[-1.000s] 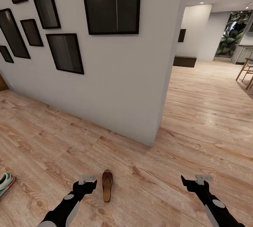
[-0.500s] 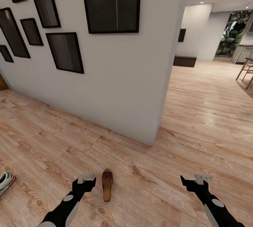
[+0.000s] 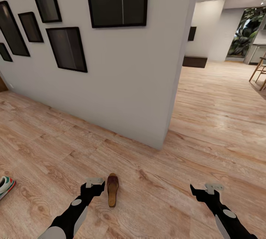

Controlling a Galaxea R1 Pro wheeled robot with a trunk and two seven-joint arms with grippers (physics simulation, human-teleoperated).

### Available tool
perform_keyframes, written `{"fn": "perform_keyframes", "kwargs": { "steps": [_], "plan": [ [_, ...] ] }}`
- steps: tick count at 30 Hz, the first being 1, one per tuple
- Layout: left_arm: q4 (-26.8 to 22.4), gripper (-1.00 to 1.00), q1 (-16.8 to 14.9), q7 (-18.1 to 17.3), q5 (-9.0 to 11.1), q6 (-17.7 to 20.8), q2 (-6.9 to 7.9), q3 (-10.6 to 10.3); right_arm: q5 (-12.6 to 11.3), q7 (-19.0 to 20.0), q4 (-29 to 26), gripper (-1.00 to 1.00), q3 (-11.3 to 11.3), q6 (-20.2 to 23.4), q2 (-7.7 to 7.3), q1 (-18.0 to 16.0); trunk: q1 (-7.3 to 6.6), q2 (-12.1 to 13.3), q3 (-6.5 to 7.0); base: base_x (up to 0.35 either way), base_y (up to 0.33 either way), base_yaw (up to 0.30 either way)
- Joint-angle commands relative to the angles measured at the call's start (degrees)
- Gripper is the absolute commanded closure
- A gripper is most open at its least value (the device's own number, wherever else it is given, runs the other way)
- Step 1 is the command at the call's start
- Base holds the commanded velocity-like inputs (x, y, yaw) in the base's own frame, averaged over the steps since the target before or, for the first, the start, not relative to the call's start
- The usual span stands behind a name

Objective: Pick up the two gym shoes and the two sandals from the corridor floor and place them onto the hallstand (shoe rack) in the corridor, making sure they are on the rack and not on the floor. Arrange them so the two gym shoes are next to each other and the two sandals are next to each other.

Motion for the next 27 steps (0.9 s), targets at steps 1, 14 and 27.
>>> {"fn": "perform_keyframes", "kwargs": {
  "steps": [1, 14, 27],
  "plan": [
    [0.0, -1.00, -0.1, -0.2, -0.2, -0.2, -0.15, 0.3, -0.1, 0.5, 0.0, -1.00, -0.3, -0.2, 0.03, 0.0, 0.21, -0.4, -0.32, 0.000, 0.000, 0.000],
    [0.1, -1.00, 0.2, -0.2, -0.3, -0.2, -0.61, 0.1, -0.1, 0.4, 0.0, -1.00, -0.3, -0.2, -0.14, 0.0, 3.07, -5.6, -3.84, 0.000, 0.000, 0.000],
    [0.1, -1.00, 0.3, -0.2, -0.3, -0.3, -0.72, 0.2, -0.1, 0.4, 0.0, -1.00, -0.3, -0.2, -0.15, 0.0, 4.95, -8.9, -7.57, 0.000, 0.000, -0.003]
  ]
}}
